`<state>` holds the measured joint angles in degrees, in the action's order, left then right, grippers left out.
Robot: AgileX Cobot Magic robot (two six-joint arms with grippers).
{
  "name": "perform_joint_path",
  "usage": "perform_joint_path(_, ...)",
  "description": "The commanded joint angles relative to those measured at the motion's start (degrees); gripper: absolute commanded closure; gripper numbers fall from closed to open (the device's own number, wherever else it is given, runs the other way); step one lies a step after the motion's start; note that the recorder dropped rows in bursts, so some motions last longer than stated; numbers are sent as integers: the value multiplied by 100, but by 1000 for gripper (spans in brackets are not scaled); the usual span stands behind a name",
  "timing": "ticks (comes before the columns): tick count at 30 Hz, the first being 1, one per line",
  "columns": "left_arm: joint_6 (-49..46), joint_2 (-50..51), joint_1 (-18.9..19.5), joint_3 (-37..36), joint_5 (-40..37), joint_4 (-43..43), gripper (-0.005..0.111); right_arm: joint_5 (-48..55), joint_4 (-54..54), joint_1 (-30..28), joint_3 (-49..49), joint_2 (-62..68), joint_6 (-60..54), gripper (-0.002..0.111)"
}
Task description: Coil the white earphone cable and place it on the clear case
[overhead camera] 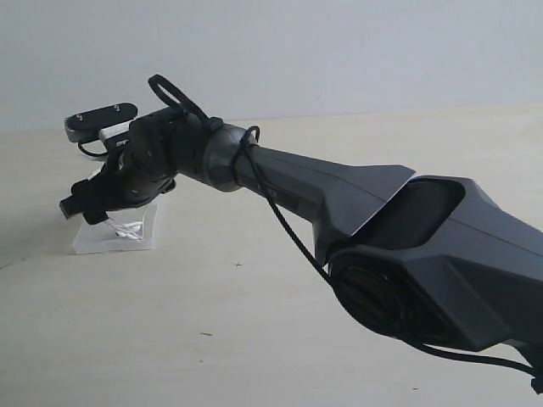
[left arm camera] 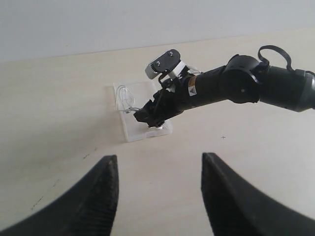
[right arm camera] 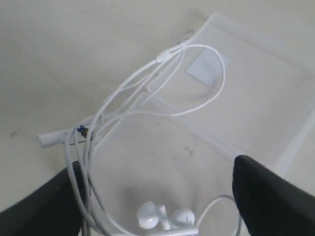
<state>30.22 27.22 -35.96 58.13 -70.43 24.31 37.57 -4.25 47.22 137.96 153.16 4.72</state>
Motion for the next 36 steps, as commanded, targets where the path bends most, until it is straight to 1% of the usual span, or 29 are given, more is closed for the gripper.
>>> perform_joint_path(1,-25,-13,12,-14,83,9,56,225,391,-21,41,-14,199,31)
perform_joint_path(5,-25,-13,12,-17,83,-3,56,385,610,-21,41,-14,286,31)
perform_joint_path(10,-25,-13,12,-17,83,-15,56,575,916,-35,41,-14,482,27)
perform_joint_path(21,-25,-13,12,-17,83,-93,56,1196,1065,-125,41,-38,583,27)
perform_joint_path(26,-25,-13,12,-17,95,-93,56,1206,1021,-125,41,-142,583,27)
perform_joint_path(36,-12,-13,12,-17,129,-155,56,1808,1058,-125,303,-192,583,27)
